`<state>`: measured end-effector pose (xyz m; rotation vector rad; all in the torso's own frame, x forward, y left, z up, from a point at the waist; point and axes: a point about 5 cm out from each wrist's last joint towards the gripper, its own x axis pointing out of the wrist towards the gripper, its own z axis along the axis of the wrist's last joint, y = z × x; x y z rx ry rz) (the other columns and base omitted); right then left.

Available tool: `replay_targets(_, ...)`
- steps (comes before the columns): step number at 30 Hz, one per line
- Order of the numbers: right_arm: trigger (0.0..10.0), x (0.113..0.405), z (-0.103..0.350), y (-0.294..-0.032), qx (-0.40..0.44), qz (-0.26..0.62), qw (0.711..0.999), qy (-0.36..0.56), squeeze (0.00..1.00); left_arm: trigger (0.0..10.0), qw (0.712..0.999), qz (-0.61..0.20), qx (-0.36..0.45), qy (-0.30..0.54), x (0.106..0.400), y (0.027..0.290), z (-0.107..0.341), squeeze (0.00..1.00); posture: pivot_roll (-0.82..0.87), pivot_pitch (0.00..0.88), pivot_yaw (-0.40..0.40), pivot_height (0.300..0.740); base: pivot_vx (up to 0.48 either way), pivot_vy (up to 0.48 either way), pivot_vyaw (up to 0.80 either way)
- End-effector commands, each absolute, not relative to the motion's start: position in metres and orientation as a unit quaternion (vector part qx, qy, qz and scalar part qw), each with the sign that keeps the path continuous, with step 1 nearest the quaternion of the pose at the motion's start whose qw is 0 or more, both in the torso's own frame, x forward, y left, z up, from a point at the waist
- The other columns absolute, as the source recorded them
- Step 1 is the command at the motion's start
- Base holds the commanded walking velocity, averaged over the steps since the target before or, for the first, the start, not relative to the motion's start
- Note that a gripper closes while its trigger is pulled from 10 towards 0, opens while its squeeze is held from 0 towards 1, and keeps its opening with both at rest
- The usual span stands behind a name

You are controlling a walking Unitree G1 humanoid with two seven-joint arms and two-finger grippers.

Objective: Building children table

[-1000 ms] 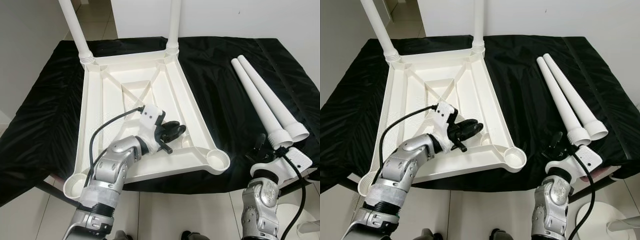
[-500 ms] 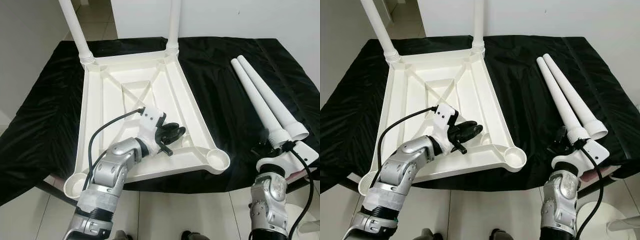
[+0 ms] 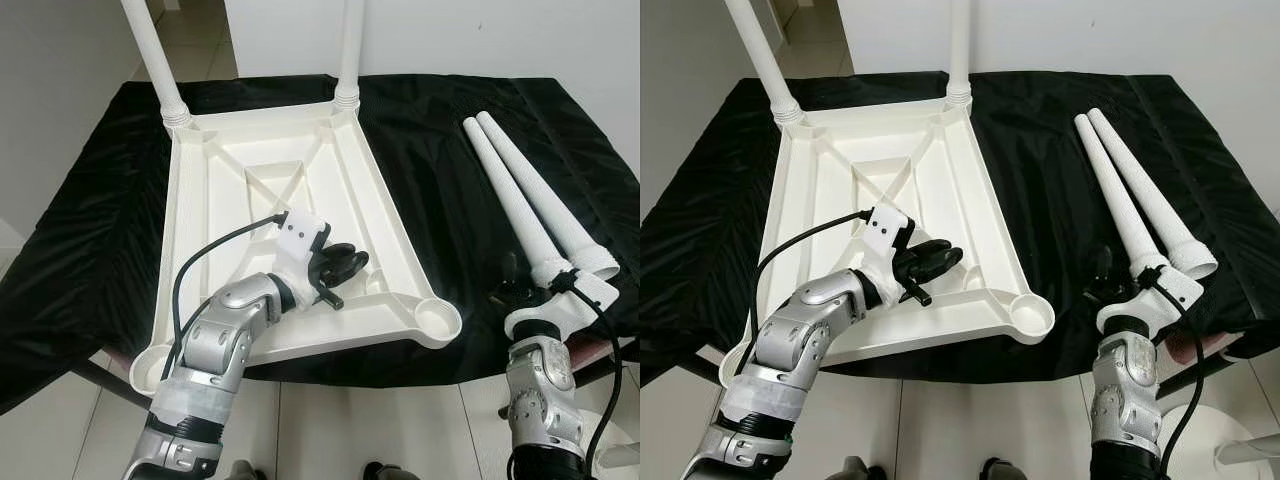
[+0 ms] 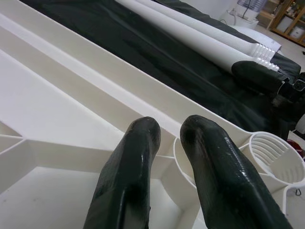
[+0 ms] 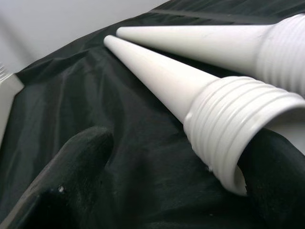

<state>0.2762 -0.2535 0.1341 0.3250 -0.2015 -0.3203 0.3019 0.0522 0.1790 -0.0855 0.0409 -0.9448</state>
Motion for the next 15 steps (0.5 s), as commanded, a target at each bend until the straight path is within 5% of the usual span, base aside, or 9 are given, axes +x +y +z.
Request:
replay_targets(1,7.5,0.278,0.1281,-0.2501,0.17,-0.146,0.971,-0.083,0.0,10.0,0.89,-0.453,-0.039,0.022,0.3014,0.0516,0.1799,0.0,-0.04,0.111,0.063,0.74,0.0,0.0,0.0)
replay_targets(2,0.0,0.2785,0.1275,-0.2508,0.173,-0.142,0.971,-0.083,0.0,10.0,0.89,-0.453,-0.039,0.022,0.3014,0.0514,0.18,0.0,-0.04,0.108,0.064,0.74,0.0,0.0,0.0)
replay_targets(15,0.0,0.283,0.1286,-0.2589,0.172,-0.119,0.974,-0.085,0.0,10.0,0.888,-0.457,-0.033,0.021,0.3002,0.0494,0.181,0.0,-0.03,0.092,0.069,0.74,0.0,0.0,0.0)
